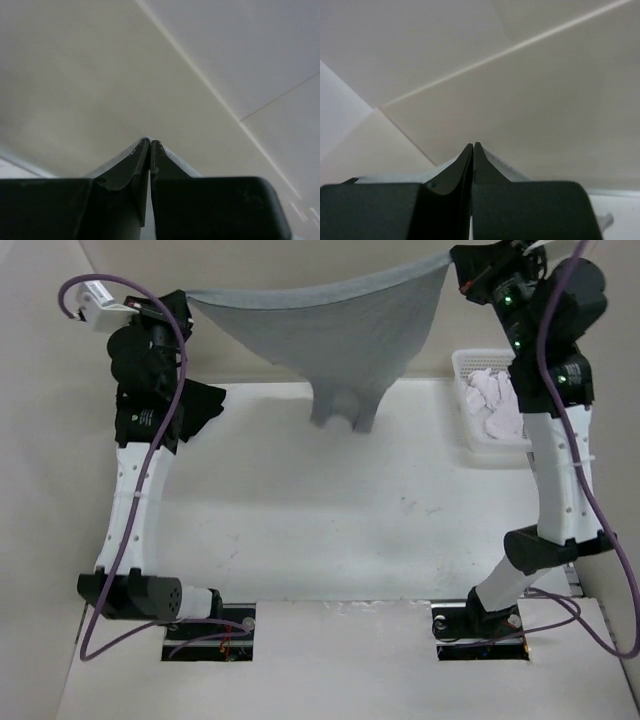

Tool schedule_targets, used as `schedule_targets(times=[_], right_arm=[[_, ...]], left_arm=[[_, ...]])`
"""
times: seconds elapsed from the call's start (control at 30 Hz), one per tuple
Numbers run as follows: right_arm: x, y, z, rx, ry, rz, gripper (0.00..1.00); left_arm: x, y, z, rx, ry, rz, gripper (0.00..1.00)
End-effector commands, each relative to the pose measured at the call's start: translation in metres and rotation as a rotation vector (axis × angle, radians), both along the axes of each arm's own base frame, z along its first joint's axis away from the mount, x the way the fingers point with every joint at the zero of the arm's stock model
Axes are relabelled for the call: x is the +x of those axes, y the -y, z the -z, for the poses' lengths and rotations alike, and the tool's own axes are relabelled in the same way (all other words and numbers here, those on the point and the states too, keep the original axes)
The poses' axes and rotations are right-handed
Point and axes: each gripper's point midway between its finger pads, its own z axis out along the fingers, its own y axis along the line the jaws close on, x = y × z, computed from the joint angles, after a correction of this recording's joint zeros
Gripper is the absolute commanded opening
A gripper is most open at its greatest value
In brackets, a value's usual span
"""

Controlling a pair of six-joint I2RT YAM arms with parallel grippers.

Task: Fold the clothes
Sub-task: Flatten the tank top out

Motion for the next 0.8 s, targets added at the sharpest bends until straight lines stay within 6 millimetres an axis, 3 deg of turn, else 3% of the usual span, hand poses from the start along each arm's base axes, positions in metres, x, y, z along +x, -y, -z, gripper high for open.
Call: schedule_targets(times=[0.0,0.13,0.23,0.3,0.37,0.43,0.63,0.7,0.77], right_arm=[[-0.047,0.009,-0.044,0.032,0.107,-0.019,0.0],[-0.057,0.007,-0.006,0.011,0.034,-0.015,0.0],[-0.077,0.008,0.038,0.009,-0.008,-0.01,0.0],[-0.095,0.004,0.075,0.006,-0.044,-0.027,0.0],[-0.121,-0.005,0.126,-0.007,-0.094,-0.067,0.01],[-0.15,-0.017,0.195,-0.021,-0.17,-0.125,0.01],[-0.237,-0.045,0.364,-0.021,-0.479,-0.299,0.0],[-0.269,-0.052,0.406,-0.033,-0.583,-0.362,0.0],[-0.298,-0.056,0.427,-0.043,-0.663,-0.427,0.0]], left_arm=[[-0.047,-0.008,-0.057,0.025,0.144,-0.024,0.01],[-0.061,-0.008,-0.034,0.027,0.107,-0.027,0.01],[-0.072,-0.006,0.001,0.019,0.057,-0.019,0.01],[-0.085,0.002,0.038,0.012,0.007,0.001,0.01],[-0.103,0.006,0.075,0.0,-0.036,0.008,0.01],[-0.129,0.01,0.134,0.002,-0.106,0.015,0.01],[-0.204,0.006,0.295,0.034,-0.421,0.04,0.01],[-0.229,0.005,0.328,0.031,-0.497,0.058,0.01],[-0.251,0.005,0.344,0.003,-0.552,0.072,0.01]])
